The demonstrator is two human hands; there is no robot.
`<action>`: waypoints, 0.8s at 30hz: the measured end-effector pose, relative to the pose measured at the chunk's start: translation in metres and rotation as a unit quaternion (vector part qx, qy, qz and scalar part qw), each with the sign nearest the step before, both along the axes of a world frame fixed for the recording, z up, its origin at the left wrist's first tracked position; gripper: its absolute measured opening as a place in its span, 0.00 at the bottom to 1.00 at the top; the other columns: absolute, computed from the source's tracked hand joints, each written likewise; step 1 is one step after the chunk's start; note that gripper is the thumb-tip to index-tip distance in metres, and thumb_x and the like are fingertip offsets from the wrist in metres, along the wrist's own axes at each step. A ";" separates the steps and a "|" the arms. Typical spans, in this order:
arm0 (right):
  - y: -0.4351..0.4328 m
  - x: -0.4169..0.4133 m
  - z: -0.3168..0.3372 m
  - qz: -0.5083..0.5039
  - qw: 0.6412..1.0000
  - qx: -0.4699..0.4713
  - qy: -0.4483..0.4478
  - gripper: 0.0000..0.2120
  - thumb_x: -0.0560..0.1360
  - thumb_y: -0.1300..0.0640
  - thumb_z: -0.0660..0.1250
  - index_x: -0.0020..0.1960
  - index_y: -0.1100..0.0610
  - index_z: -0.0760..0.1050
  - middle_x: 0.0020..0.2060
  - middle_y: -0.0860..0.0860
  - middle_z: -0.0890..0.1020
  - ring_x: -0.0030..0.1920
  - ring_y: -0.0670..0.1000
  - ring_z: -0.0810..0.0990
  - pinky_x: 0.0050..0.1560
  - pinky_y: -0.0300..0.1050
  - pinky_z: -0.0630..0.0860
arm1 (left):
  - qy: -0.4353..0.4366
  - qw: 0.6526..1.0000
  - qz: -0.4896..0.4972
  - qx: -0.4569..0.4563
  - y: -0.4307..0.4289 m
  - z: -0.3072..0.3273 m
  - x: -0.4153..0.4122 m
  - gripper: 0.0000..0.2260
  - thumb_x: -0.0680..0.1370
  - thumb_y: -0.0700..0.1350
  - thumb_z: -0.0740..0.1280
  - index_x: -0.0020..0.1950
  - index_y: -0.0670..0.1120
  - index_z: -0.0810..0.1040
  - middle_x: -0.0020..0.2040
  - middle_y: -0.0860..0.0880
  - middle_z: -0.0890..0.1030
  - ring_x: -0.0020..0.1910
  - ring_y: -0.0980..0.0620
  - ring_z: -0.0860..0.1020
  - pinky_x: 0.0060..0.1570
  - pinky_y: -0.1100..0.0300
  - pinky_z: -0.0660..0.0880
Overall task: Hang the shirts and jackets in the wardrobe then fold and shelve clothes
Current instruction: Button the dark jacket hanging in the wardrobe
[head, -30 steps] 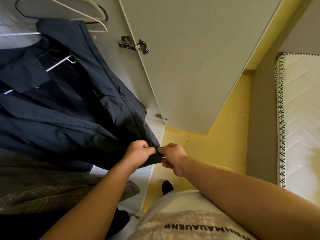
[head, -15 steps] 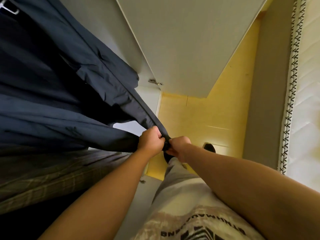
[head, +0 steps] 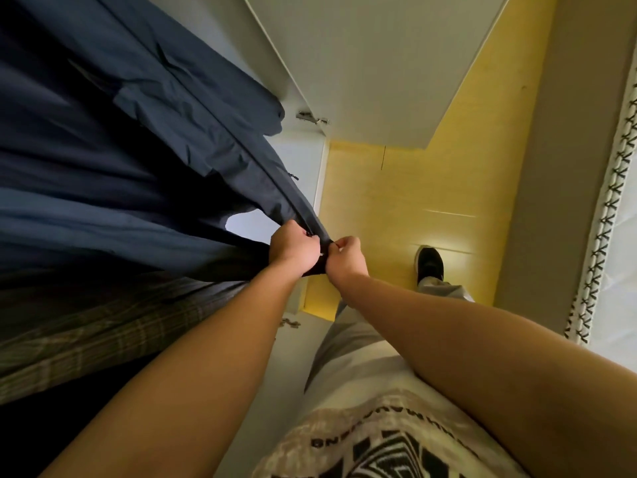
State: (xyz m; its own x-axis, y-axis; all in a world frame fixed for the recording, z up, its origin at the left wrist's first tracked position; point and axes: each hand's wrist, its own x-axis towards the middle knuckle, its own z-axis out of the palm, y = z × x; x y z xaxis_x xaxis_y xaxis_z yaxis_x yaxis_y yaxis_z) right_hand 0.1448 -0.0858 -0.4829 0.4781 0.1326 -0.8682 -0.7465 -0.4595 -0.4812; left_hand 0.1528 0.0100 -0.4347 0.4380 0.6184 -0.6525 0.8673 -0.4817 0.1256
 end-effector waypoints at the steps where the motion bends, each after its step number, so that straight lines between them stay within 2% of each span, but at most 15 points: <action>1: 0.000 0.001 0.000 0.001 1.000 0.004 -0.006 0.02 0.83 0.55 0.56 0.53 0.54 0.64 0.40 0.49 0.74 0.37 0.49 0.73 0.33 0.44 0.65 | -0.002 1.000 0.019 -0.007 0.003 0.001 0.000 0.05 0.78 0.46 0.69 0.46 0.45 0.76 0.46 0.45 0.81 0.49 0.41 0.80 0.41 0.57 0.70; 4: 0.003 0.003 0.004 -0.008 1.000 0.013 -0.022 0.02 0.83 0.55 0.55 0.52 0.53 0.63 0.39 0.49 0.74 0.37 0.49 0.73 0.32 0.44 0.66 | -0.005 1.000 0.022 0.001 0.005 0.005 0.000 0.06 0.78 0.45 0.69 0.47 0.43 0.78 0.49 0.43 0.83 0.44 0.43 0.78 0.40 0.57 0.71; 6: 0.005 0.004 0.006 -0.021 0.999 0.022 -0.026 0.01 0.83 0.57 0.55 0.52 0.54 0.63 0.40 0.50 0.75 0.37 0.50 0.73 0.33 0.44 0.67 | -0.006 0.999 -0.015 0.032 0.005 0.009 0.000 0.07 0.79 0.46 0.68 0.51 0.42 0.78 0.51 0.42 0.83 0.47 0.41 0.80 0.42 0.55 0.73; 8: 0.009 0.004 0.011 -0.025 0.999 0.031 -0.037 0.00 0.82 0.58 0.55 0.52 0.54 0.63 0.40 0.50 0.75 0.37 0.51 0.74 0.35 0.45 0.68 | -0.013 0.998 -0.008 0.060 0.006 0.013 0.001 0.09 0.79 0.46 0.68 0.55 0.42 0.77 0.55 0.41 0.82 0.54 0.39 0.80 0.48 0.51 0.77; 11: 0.018 0.004 0.018 -0.042 0.997 0.041 -0.052 0.02 0.82 0.58 0.55 0.51 0.53 0.63 0.40 0.49 0.75 0.37 0.49 0.74 0.31 0.42 0.65 | -0.030 0.995 0.017 0.090 0.007 0.017 0.000 0.10 0.80 0.46 0.67 0.57 0.41 0.76 0.58 0.41 0.81 0.58 0.38 0.79 0.55 0.48 0.77; 14: 0.021 0.004 0.023 -0.051 0.996 0.041 -0.066 0.03 0.81 0.59 0.55 0.50 0.53 0.62 0.39 0.49 0.74 0.36 0.47 0.72 0.29 0.42 0.63 | -0.052 0.995 0.054 0.072 0.009 0.018 -0.004 0.10 0.81 0.45 0.66 0.58 0.40 0.76 0.56 0.41 0.81 0.56 0.39 0.80 0.48 0.52 0.75; 16: 0.019 0.001 0.025 -0.027 0.996 0.042 -0.079 0.03 0.82 0.59 0.55 0.51 0.53 0.62 0.38 0.49 0.73 0.36 0.47 0.72 0.29 0.42 0.63 | -0.060 0.994 0.071 0.052 0.011 0.018 -0.008 0.09 0.80 0.44 0.67 0.54 0.39 0.77 0.51 0.42 0.82 0.51 0.41 0.81 0.41 0.57 0.71; 19: 0.016 -0.004 0.026 -0.008 0.996 0.049 -0.073 0.01 0.83 0.57 0.55 0.53 0.53 0.64 0.38 0.50 0.75 0.36 0.49 0.74 0.30 0.42 0.65 | -0.079 0.994 0.077 0.023 0.014 0.020 -0.014 0.09 0.78 0.44 0.69 0.39 0.42 0.77 0.35 0.48 0.79 0.39 0.44 0.79 0.29 0.61 0.66; 21: 0.016 -0.003 0.028 0.011 0.995 0.055 -0.083 0.03 0.83 0.56 0.56 0.55 0.52 0.67 0.39 0.49 0.76 0.36 0.48 0.75 0.29 0.40 0.66 | -0.097 0.990 0.105 -0.003 0.018 0.020 -0.018 0.11 0.75 0.45 0.71 0.34 0.44 0.77 0.33 0.50 0.80 0.37 0.46 0.79 0.32 0.61 0.72; 24: 0.014 -0.002 0.029 0.045 0.992 0.061 -0.100 0.07 0.83 0.55 0.56 0.58 0.52 0.72 0.41 0.50 0.78 0.35 0.48 0.75 0.29 0.39 0.65 | -0.089 0.984 0.147 -0.038 0.023 0.020 -0.018 0.09 0.73 0.47 0.73 0.34 0.46 0.79 0.37 0.50 0.84 0.41 0.47 0.83 0.46 0.55 0.80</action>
State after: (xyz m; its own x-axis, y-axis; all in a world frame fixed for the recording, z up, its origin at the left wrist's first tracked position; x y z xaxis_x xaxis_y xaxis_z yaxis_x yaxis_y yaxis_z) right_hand 0.1433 -0.0715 -0.4536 0.6213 0.2799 -0.7319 -0.5892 -0.4489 -0.6718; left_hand 0.1348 0.0332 -0.4147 0.3579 0.6879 -0.6314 0.9292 -0.1956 0.3136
